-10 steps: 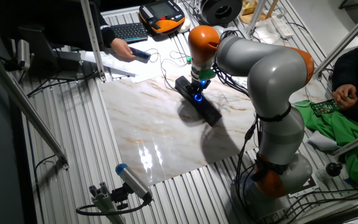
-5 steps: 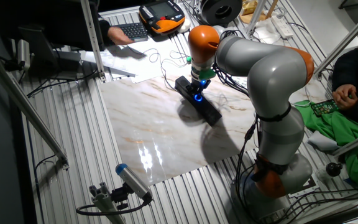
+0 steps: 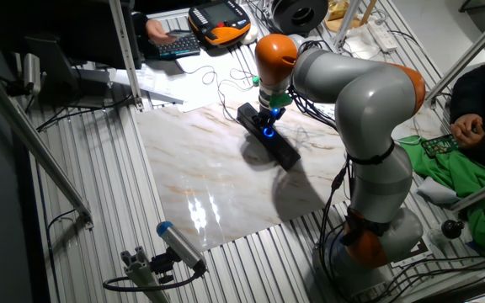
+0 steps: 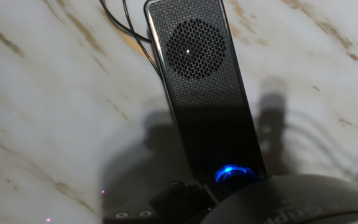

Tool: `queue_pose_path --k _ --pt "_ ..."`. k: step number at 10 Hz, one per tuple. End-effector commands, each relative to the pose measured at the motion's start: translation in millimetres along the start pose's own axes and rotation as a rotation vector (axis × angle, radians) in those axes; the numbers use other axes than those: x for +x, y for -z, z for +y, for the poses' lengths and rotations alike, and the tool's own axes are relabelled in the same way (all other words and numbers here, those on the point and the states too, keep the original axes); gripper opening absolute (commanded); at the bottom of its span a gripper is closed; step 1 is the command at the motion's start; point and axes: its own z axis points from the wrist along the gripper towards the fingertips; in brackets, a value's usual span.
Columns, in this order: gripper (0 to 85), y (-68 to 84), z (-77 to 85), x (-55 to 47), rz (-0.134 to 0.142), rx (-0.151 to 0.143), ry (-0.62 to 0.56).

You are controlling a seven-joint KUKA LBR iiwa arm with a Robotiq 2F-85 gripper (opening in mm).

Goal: Turn the knob to increase the volume of the speaker

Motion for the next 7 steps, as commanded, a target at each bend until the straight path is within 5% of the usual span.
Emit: queue_pose_path --k 1,7 --pt "34.0 0.0 0.0 -0.1 0.001 0.000 -0.003" --pt "34.0 0.3 0.6 -0.1 0.001 0.000 0.000"
